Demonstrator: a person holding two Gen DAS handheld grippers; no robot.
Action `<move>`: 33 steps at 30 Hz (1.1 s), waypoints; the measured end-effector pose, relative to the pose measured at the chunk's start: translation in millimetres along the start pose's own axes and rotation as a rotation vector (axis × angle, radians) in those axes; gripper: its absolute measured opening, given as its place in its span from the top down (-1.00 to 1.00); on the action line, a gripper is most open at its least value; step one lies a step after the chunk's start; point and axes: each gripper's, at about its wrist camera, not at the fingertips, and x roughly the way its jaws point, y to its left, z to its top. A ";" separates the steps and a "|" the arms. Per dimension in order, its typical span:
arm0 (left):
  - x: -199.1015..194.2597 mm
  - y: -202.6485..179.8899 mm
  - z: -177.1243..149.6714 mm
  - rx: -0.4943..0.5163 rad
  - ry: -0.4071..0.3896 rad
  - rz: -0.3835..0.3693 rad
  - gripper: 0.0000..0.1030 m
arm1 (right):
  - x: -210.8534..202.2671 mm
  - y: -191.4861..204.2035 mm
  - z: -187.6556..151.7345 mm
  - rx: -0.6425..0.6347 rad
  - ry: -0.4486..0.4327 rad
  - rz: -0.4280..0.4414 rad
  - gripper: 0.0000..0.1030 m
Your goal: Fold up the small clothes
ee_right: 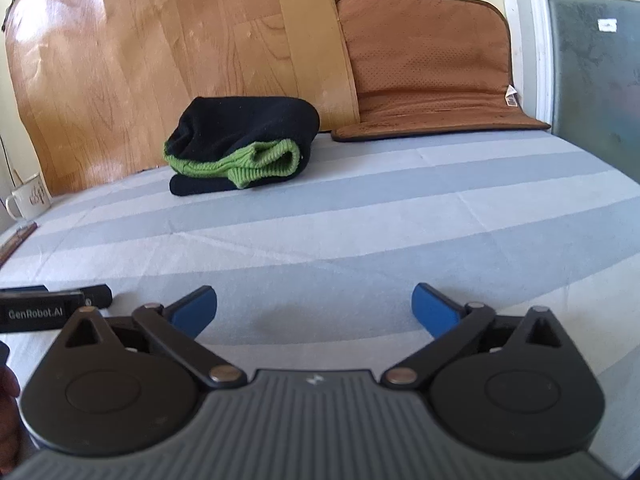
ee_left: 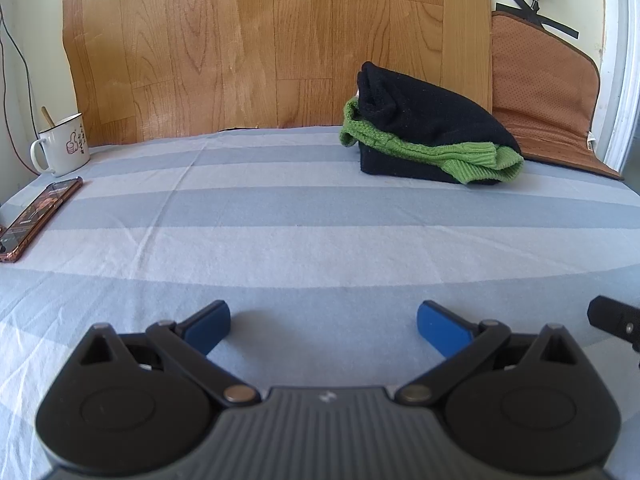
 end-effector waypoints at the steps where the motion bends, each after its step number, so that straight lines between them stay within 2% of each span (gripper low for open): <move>1: -0.2 -0.4 -0.1 0.002 -0.001 0.001 -1.00 | 0.2 0.3 0.2 -0.001 0.000 -0.001 -1.00; 16: 0.2 -0.6 -0.2 0.006 0.004 -0.001 -1.00 | 6.2 9.7 2.4 -0.071 0.034 -0.055 -1.00; 33: 2.0 1.7 1.6 0.020 0.011 -0.014 -1.00 | 5.6 10.5 1.4 -0.076 0.036 -0.059 -1.00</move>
